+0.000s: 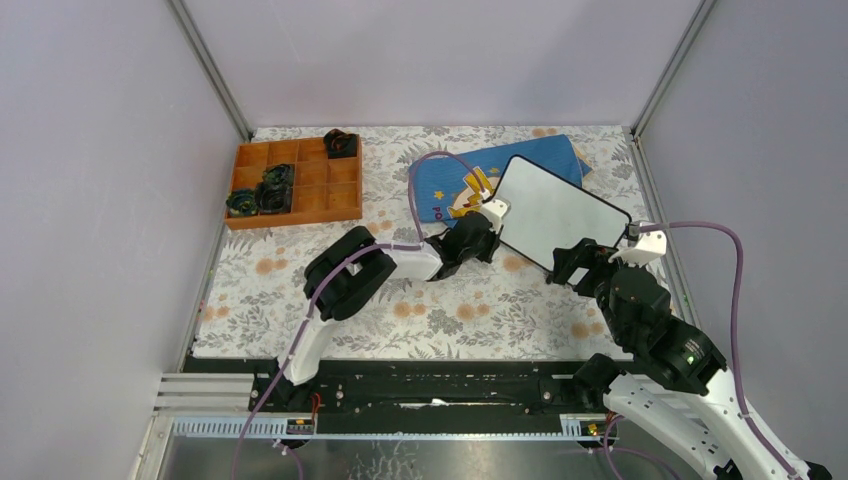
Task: Write a sentence on the whiteboard
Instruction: Move the whiteboard to the center of the board.
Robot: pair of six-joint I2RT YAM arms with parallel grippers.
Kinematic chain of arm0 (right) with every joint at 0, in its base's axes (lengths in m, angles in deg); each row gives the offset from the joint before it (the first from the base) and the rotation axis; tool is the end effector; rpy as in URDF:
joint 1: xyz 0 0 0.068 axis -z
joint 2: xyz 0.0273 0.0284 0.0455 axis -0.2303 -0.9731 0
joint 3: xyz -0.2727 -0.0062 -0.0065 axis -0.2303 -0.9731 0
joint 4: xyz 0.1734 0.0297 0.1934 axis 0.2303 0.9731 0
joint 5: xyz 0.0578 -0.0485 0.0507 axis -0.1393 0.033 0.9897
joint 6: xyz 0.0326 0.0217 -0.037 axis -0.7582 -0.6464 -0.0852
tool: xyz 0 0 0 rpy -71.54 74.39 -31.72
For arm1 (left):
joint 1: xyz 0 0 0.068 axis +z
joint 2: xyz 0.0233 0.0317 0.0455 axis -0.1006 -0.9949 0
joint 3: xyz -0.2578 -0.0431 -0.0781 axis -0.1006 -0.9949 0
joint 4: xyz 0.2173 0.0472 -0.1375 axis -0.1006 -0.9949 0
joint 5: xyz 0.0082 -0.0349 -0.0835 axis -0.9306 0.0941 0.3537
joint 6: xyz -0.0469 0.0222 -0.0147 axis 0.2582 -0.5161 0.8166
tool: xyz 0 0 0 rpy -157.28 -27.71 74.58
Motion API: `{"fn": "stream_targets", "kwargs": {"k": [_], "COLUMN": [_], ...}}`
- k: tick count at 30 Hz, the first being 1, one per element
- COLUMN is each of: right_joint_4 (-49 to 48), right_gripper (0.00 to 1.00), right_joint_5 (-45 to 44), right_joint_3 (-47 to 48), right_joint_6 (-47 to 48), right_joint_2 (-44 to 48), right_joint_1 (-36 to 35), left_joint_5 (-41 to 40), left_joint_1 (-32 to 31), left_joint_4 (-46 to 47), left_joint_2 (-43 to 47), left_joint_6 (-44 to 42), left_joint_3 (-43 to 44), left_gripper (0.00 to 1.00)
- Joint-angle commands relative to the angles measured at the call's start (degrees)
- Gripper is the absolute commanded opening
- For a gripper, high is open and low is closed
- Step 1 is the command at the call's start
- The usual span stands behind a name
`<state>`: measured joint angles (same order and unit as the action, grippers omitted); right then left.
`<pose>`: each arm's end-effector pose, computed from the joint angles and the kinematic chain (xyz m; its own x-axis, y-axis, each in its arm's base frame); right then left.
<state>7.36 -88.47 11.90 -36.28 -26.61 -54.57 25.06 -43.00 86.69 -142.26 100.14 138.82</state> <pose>0.0788 0.0421 0.3473 -0.2158 0.3234 -0.9213 -0.0229 0.9416 0.3359 0.3127 -0.3529 0.1291 -0.4403 0.1978 -0.8758 0.6325 0.7606 -0.1462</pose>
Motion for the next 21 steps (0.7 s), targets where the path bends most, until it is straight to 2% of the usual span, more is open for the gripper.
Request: {"fn": "stream_targets", "kwargs": {"k": [1,9,16,21], "right_joint_4": [-0.5,-1.1,-1.5,-3.1], "right_gripper": [0.89,0.88,0.88,0.88], "right_joint_5": [-1.5,-1.1,-0.8,0.3], "right_joint_3": [1.8,0.8,0.2,-1.1], "right_joint_6": [0.6,0.0,-0.8,-2.1], "right_joint_2": [0.5,0.3,0.5,0.4], "right_joint_1": [0.1,0.1,0.1,0.1], "left_joint_5": [-3.3,-8.7,-14.6,-24.2], "left_joint_1": [0.1,-0.8,-2.1,-3.7], "left_joint_4": [3.4,5.3,4.0,-3.8], "left_joint_2": [1.6,6.6,12.4,15.8], "left_joint_6": [0.0,1.2,4.1,11.9], "left_joint_3": [-3.0,-11.9,-19.3,-22.0], "left_gripper": [0.16,0.0,0.0,0.0]}}
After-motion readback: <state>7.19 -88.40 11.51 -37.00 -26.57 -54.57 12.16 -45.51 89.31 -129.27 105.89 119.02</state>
